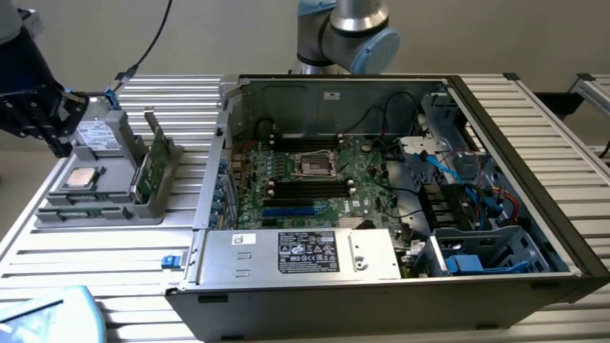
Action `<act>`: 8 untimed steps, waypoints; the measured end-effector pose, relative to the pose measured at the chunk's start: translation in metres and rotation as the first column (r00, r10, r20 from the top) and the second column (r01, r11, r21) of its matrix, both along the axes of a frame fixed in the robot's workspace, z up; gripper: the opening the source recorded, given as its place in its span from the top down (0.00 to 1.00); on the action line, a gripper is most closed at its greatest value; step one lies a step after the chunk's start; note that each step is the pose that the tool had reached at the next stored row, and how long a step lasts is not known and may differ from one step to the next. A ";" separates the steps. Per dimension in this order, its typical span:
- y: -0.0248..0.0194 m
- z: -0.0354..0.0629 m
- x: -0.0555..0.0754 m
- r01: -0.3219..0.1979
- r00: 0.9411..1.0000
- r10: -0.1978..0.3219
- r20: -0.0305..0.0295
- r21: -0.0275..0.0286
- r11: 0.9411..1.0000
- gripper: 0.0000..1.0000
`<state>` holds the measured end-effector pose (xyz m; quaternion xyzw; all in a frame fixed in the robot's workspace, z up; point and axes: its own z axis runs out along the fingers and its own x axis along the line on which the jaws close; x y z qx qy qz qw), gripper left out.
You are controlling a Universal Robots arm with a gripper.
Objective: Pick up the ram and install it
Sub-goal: 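Pick up the ram and move it above insertion slot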
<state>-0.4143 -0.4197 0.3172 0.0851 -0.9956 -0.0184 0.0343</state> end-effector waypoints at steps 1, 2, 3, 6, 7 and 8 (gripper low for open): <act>0.0000 -0.0012 0.000 -0.020 1.000 0.020 0.000 0.000 1.000 0.89; 0.0000 -0.0023 0.000 -0.038 0.999 0.038 0.000 0.000 0.999 0.89; 0.0000 -0.0034 0.000 -0.056 0.998 0.056 0.000 0.000 0.998 0.89; 0.0000 -0.0064 0.000 -0.111 0.994 0.111 0.000 0.000 0.994 0.89; 0.0000 -0.0069 0.000 -0.129 0.992 0.129 0.000 0.000 0.992 0.89; 0.0000 -0.0073 0.000 -0.148 0.989 0.148 0.000 0.000 0.989 0.89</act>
